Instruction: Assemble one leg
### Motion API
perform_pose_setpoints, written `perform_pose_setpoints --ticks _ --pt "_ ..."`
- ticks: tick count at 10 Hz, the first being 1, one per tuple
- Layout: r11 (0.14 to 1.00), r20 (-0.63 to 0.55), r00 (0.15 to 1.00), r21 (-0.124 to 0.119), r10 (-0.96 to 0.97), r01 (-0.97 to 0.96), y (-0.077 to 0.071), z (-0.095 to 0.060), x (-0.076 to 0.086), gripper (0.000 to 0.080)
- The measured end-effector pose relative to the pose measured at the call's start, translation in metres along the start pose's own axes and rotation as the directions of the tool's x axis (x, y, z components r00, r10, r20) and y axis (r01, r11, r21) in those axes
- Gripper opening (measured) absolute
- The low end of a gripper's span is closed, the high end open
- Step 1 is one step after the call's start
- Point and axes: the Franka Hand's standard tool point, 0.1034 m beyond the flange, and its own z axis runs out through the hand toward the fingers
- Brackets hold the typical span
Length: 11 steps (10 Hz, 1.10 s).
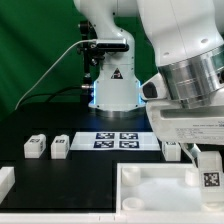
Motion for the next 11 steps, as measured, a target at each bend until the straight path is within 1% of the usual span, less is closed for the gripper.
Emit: perform_pose_setpoints --ticks 1,2,3,4,5,6,7,8,9,10,11 --pt "0.98 -0.005 0.981 -0.043 -0.195 0.195 0.009 -0.002 0.008 0.0649" --pt "0.94 -0.011 0.944 -0.096 -0.329 0.326 0.007 -0.005 0.011 0.0649" --pt "0.924 -0.02 0.929 -0.115 -0.369 0.364 -0.003 -0.004 0.003 0.0649" --pt "0.935 -0.016 0.939 -0.102 -0.344 0.341 -0.002 -0.002 0.002 0.0618" --pt "0.937 -0.018 0.941 -0.103 -0.338 0.334 -0.001 -0.003 0.004 0.0618" --pt "0.957 -0.023 0.961 -0.099 -0.277 0.273 -0.002 -0.002 0.003 0.0433" --pt "0.985 -0.022 0.99 -0.099 -0.142 0.139 0.002 -0.001 0.001 0.0312" --pt "0.995 -0.03 0.999 -0.096 -0.043 0.04 0.003 0.0 0.001 0.0312" --pt "0.994 -0.035 0.997 -0.084 0.066 -0.069 0.002 -0.001 0.001 0.0304" --pt "0.97 -0.036 0.972 -0.062 0.233 -0.235 -0.001 -0.004 0.004 0.0304" --pt "0.897 -0.035 0.898 -0.038 0.44 -0.441 -0.004 -0.003 0.003 0.0304"
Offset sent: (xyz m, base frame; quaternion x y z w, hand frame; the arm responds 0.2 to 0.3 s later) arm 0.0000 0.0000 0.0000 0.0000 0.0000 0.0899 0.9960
